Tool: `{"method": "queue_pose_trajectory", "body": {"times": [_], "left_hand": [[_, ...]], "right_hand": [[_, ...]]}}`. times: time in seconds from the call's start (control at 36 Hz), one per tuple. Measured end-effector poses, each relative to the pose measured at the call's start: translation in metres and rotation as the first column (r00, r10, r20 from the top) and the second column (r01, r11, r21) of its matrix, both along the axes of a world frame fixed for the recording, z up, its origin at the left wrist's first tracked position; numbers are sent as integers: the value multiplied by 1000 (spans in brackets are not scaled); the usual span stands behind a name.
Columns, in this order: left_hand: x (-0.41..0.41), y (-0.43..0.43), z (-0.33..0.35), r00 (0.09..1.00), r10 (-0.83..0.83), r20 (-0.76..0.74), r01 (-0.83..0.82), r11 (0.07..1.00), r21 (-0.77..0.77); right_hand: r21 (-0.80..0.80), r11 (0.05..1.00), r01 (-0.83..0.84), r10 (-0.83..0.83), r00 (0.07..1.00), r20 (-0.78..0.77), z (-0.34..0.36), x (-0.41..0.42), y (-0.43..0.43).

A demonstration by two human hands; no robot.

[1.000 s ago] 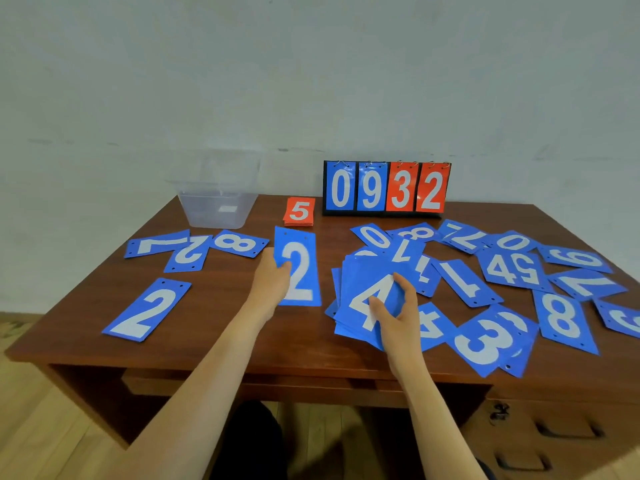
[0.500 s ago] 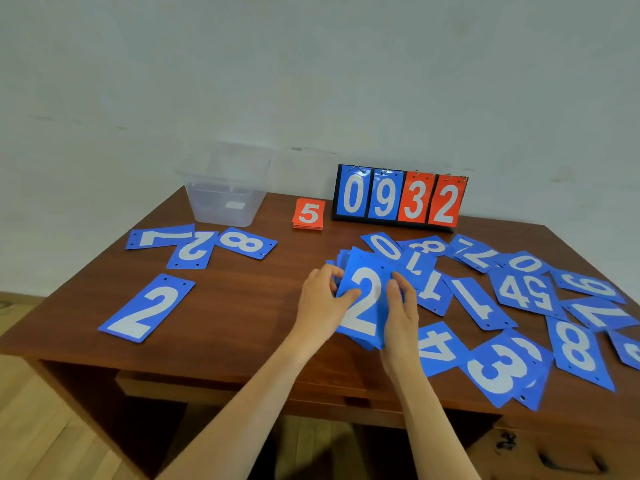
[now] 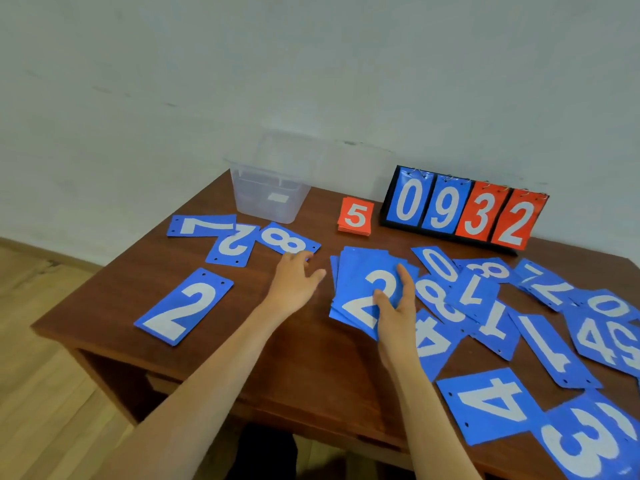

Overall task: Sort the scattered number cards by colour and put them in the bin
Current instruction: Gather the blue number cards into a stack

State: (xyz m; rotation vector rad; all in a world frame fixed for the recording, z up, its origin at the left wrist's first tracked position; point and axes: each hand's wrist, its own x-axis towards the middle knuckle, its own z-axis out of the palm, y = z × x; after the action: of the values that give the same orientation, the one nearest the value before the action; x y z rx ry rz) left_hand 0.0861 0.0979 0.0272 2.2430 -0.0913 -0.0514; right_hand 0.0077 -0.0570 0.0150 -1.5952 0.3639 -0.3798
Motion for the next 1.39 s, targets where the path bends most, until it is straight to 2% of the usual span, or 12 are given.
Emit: {"method": "queue_pose_trajectory", "body": {"times": [0.14, 0.25, 0.36, 0.5, 0.67, 0.75, 0.86, 0.97, 1.06, 1.17, 1.22, 1.39], "left_hand": [[46, 23, -13, 995, -95, -16, 95, 937, 336], [74, 24, -24, 984, -178, -24, 161, 814, 558], [80, 20, -36, 971, -191, -146, 240, 742, 626], [51, 1, -39, 973, -228, -41, 170, 583, 795], [1, -26, -38, 912, -408, 45, 201, 540, 817], [-11, -33, -34, 878, -476, 42, 276, 576, 769], [0, -26, -20, 892, -450, -42, 395, 730, 558], [21, -19, -3, 858, -498, -124, 474, 675, 566], [29, -14, 4, 826, -488, -283, 559, 636, 532], [29, -4, 1, 815, -410, -410, 574, 670, 471], [23, -4, -1, 840, -377, -390, 539, 663, 520], [-9, -9, -9, 922, -267, -279, 382, 526, 760]], "right_hand": [[46, 998, 37, -36, 999, -22, -8, 16, 0], [70, 994, 78, -74, 995, -61, -14, 25, -5], [75, 992, 98, -90, 991, -100, -18, 26, -8], [102, 988, 114, -106, 991, -81, -21, 22, -19], [95, 990, 106, -99, 992, -75, -17, 11, -25], [91, 989, 116, -111, 992, -54, -15, 4, -29], [94, 989, 110, -107, 994, -33, -13, -5, -34], [119, 988, 100, -99, 995, -11, -11, -15, -40], [121, 987, 110, -110, 994, -11, -9, -22, -43], [149, 981, 121, -120, 993, -16, -7, -32, -48], [148, 980, 130, -129, 992, -16, -6, -38, -50], [140, 979, 148, -145, 989, -32, -11, -46, -51]]}}
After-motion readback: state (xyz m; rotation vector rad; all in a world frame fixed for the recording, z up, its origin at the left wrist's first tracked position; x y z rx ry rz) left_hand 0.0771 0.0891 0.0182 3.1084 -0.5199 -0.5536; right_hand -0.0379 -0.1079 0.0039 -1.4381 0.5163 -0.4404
